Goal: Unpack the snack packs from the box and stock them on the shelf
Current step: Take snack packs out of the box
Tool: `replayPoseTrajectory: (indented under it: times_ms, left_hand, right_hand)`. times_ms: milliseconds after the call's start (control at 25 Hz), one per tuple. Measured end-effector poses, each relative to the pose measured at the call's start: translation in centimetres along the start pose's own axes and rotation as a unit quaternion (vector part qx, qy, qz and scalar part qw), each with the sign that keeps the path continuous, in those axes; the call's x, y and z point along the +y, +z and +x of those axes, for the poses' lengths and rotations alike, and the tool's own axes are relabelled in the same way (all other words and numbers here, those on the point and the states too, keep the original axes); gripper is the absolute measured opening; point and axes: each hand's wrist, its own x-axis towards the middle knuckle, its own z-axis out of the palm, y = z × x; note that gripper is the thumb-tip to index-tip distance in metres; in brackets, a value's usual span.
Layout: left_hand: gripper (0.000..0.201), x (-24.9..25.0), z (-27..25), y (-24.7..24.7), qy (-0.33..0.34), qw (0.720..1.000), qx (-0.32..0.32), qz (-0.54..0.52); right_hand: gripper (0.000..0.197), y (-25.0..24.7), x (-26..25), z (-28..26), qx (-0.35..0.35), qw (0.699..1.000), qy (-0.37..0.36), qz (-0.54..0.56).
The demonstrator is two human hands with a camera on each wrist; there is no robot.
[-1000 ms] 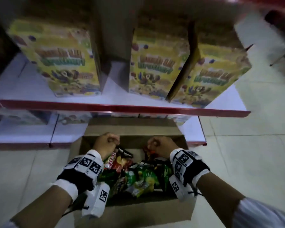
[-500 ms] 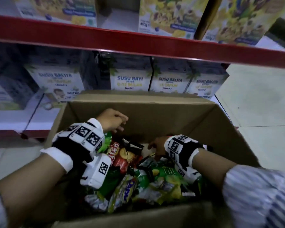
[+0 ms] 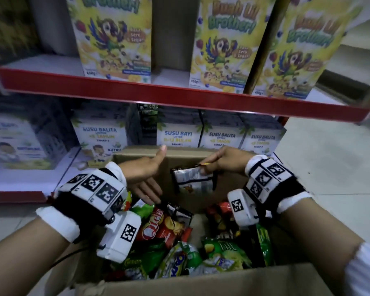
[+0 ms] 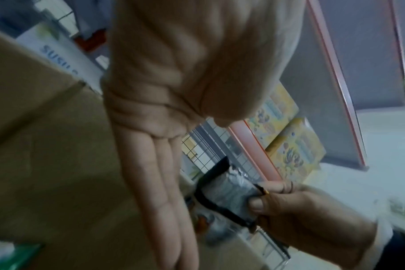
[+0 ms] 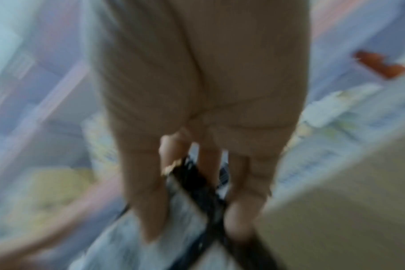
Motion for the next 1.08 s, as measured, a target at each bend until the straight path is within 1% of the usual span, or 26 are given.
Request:
replayPoseTrajectory:
  times_ms: [40,80,120,200,240,280,320,400,480,520,560,600,640,680,720,760,800,840,880,920,960,1000,1080]
  left_hand:
    - [0.091,0.3,-0.5,0.0,0.008,0.998,-0.033,-0.047]
    - [0.083,0.5,-0.9,0.1,0.021,0.994,-0.049,-0.096]
    - [0.076,0.8,-1.2,0.1,0.036,0.989,-0.041,-0.138]
    - [0.044,1.2,-1.3,-0.1,0.081,0.981,0.013,-0.178]
    - [0.035,1.3,-1.4,-0.3,0.103,0.976,0.036,-0.189]
    - [0.033,1.4,-1.3,-0.7,0.122,0.97,0.047,-0.202]
    - [0.036,1.5,-1.5,-0.9,0.139,0.965,0.053,-0.216]
    - [0.042,1.6,-1.8,-1.2,0.17,0.958,0.059,-0.224]
    - [0.046,1.6,-2.1,-1.1,0.195,0.959,0.065,-0.194]
    - [0.046,1.5,-2.2,-0.9,0.206,0.96,0.06,-0.178]
    - [0.046,1.6,-2.4,-0.8,0.218,0.959,0.056,-0.17]
    - [0.047,1.6,-2.4,-0.7,0.232,0.958,0.061,-0.159]
    - [0.048,1.6,-2.5,-0.7,0.248,0.956,0.076,-0.139]
    - [0.049,1.7,-2.4,-0.7,0.263,0.953,0.1,-0.113]
    - [0.05,1.7,-2.3,-0.8,0.273,0.949,0.131,-0.093]
    - [0.05,1.7,-2.2,-0.9,0.271,0.945,0.158,-0.088]
    - [0.048,1.7,-2.2,-1.0,0.255,0.947,0.167,-0.101]
    - [0.045,1.7,-2.2,-1.1,0.229,0.954,0.153,-0.123]
    - [0.039,1.6,-2.3,-1.1,0.205,0.961,0.124,-0.137]
    - [0.031,1.5,-2.4,-1.3,0.195,0.965,0.107,-0.137]
    - [0.025,1.4,-2.4,-1.6,0.195,0.966,0.109,-0.128]
    - [0.022,1.2,-2.4,-2.1,0.198,0.965,0.123,-0.122]
    - [0.023,0.8,-2.7,-3.6,0.193,0.963,0.145,-0.116]
  right_hand:
    - [0.02,-0.4,-1.0,-0.9,0.023,0.999,-0.029,0.029]
    - [0.022,-0.4,-1.7,-1.6,0.032,0.997,-0.06,0.048]
    - [0.026,-0.3,-2.4,-2.3,0.021,0.994,-0.09,0.05]
    - [0.033,0.1,-3.1,-3.3,-0.035,0.99,-0.132,0.026]
    - [0.036,0.1,-3.2,-3.6,-0.048,0.988,-0.143,0.024]
    - [0.039,0.1,-3.3,-3.7,-0.042,0.986,-0.152,0.045]
    - [0.04,0.0,-3.3,-3.8,-0.018,0.982,-0.164,0.089]
    - [0.036,0.4,-3.4,-3.6,0.07,0.965,-0.17,0.185]
    - [0.027,1.1,-3.3,-3.0,0.167,0.957,-0.139,0.19]
    - [0.036,1.5,-3.1,-2.7,0.185,0.958,-0.117,0.184]
    - [0.046,1.8,-2.8,-2.5,0.177,0.961,-0.097,0.19]
    - [0.049,2.1,-2.6,-2.3,0.156,0.96,-0.083,0.217]
    - [0.041,2.3,-2.4,-2.2,0.135,0.954,-0.079,0.255]
    - [0.029,2.4,-2.2,-2.2,0.123,0.948,-0.081,0.283]
    - [0.02,2.4,-2.1,-2.2,0.127,0.942,-0.08,0.299]
    - [0.017,2.6,-2.0,-2.1,0.137,0.936,-0.082,0.314]
    - [0.017,2.7,-1.9,-2.1,0.146,0.926,-0.083,0.338]
    - [0.018,2.9,-1.7,-2.0,0.148,0.914,-0.081,0.368]
    - [0.018,3.1,-1.6,-1.8,0.135,0.903,-0.08,0.399]
    - [0.018,3.4,-1.6,-1.8,0.111,0.897,-0.082,0.42]
    - [0.018,3.9,-1.5,-1.6,0.078,0.899,-0.08,0.424]
    - [0.021,4.4,-1.4,-1.3,0.034,0.911,-0.069,0.406]
    - [0.031,5.8,-0.9,-0.5,-0.061,0.948,-0.021,0.311]
